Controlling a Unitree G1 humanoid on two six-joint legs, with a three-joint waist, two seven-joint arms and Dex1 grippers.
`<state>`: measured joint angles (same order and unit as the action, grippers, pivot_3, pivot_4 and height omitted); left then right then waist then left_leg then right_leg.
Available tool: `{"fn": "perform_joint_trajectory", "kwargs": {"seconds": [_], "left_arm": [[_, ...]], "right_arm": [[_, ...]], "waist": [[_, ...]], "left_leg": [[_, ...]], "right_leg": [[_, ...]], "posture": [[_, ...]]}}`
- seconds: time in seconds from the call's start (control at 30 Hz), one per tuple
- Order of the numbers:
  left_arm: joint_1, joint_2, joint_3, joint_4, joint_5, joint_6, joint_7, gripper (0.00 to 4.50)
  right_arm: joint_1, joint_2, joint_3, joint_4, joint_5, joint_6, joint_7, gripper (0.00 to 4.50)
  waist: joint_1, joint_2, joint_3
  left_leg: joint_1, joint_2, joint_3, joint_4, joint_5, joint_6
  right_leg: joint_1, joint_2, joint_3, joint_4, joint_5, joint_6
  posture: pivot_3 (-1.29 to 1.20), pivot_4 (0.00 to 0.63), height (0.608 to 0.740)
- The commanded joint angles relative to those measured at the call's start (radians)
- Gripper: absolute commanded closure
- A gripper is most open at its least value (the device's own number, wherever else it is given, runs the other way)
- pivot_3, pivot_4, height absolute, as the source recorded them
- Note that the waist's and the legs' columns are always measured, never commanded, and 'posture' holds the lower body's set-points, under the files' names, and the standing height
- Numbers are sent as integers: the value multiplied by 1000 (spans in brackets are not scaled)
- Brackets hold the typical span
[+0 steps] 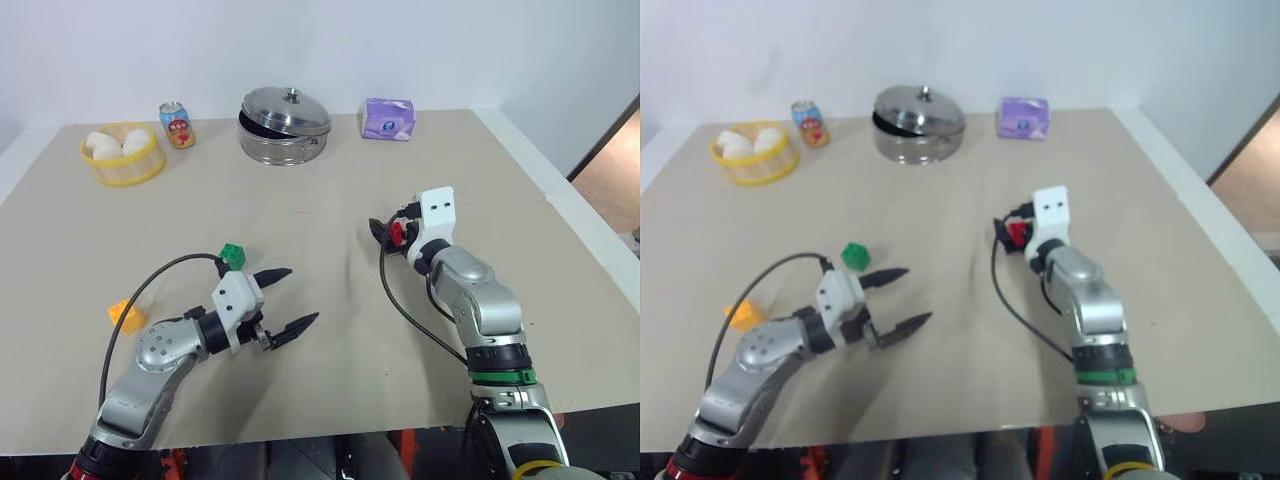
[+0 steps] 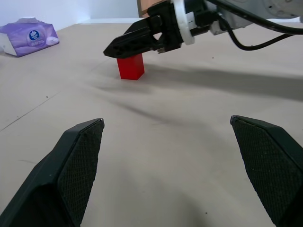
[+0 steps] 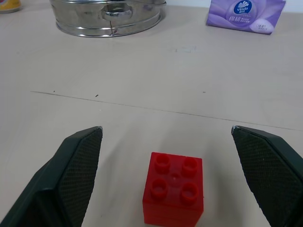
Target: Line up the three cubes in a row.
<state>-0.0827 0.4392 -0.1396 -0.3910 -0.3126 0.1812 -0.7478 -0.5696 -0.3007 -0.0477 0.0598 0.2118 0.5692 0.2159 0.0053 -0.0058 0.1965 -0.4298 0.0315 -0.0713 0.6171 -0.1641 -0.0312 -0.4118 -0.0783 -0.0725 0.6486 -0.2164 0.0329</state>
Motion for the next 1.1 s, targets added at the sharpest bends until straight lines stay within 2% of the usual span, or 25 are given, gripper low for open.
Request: {"fn": "perform_joint_trajectory", "kwargs": {"seconds": [0.03,0.3,0.33,0.37,0.43,0.53,0.6,0.63,0.67,0.8,0.93,1.0,1.1], "left_arm": [[2,2,8,-41,1,-5,13,72],[20,3,3,-46,7,-13,23,72],[22,4,3,-45,7,-14,24,0],[22,5,4,-44,7,-15,24,0],[22,6,5,-43,8,-15,24,0],[23,9,7,-40,10,-17,25,0],[25,11,9,-38,11,-18,24,0],[28,12,9,-38,12,-19,23,0],[30,14,10,-38,12,-20,23,0],[58,30,18,-44,9,-28,10,0],[103,66,50,-68,-30,-39,-29,0],[132,90,78,-70,-56,-50,-61,0],[159,120,105,-50,-73,-78,-106,0]], "right_arm": [[-28,17,-28,18,6,7,-11,0],[-21,36,-60,69,13,30,-32,0],[-23,41,-65,73,18,37,-33,391],[-25,46,-71,77,22,39,-35,503],[-26,46,-71,83,23,38,-27,1044],[-28,44,-69,91,19,34,-21,2068],[-30,44,-68,96,17,30,-20,2452],[-32,43,-69,99,16,26,-20,3047],[-34,42,-70,101,16,24,-20,3214],[-33,-9,-15,40,-9,25,42,3207],[-67,-114,61,-79,41,60,255,3207],[-98,-173,95,-131,108,71,423,3207],[-124,-289,198,-154,160,-6,769,3207]], "waist": [[0,0,0],[0,0,0],[0,0,0],[0,0,0],[0,0,0],[0,0,0],[0,0,0],[0,0,0],[0,0,0],[0,0,0],[-1,0,0],[-5,0,0],[-6,0,0]], "left_leg": [[0,0,0,0,0,0],[0,0,3,0,0,0],[0,0,3,0,0,0],[0,0,3,0,0,0],[0,0,4,0,0,0],[0,0,4,0,0,0],[0,0,4,0,0,0],[0,0,4,0,0,0],[0,0,5,0,0,0],[0,0,5,-1,0,0],[-1,0,8,-1,0,0],[-1,0,10,-1,-1,1],[-1,1,12,-1,-2,3]], "right_leg": [[0,0,0,0,0,0],[-1,2,7,0,0,0],[-1,2,7,0,0,1],[-2,2,7,0,0,1],[-2,2,8,0,0,1],[-2,3,8,0,1,1],[-2,3,9,0,1,1],[-3,3,10,0,1,1],[-3,3,10,0,1,1],[-4,4,10,0,1,1],[-6,4,13,0,1,1],[-7,4,16,1,1,1],[-9,4,18,1,1,2]], "posture": [[0,150,740],[0,150,740],[0,150,740],[0,150,740],[0,150,740],[0,150,740],[0,150,740],[0,150,740],[0,150,740],[0,150,740],[0,150,740],[0,150,740],[0,150,740]]}}
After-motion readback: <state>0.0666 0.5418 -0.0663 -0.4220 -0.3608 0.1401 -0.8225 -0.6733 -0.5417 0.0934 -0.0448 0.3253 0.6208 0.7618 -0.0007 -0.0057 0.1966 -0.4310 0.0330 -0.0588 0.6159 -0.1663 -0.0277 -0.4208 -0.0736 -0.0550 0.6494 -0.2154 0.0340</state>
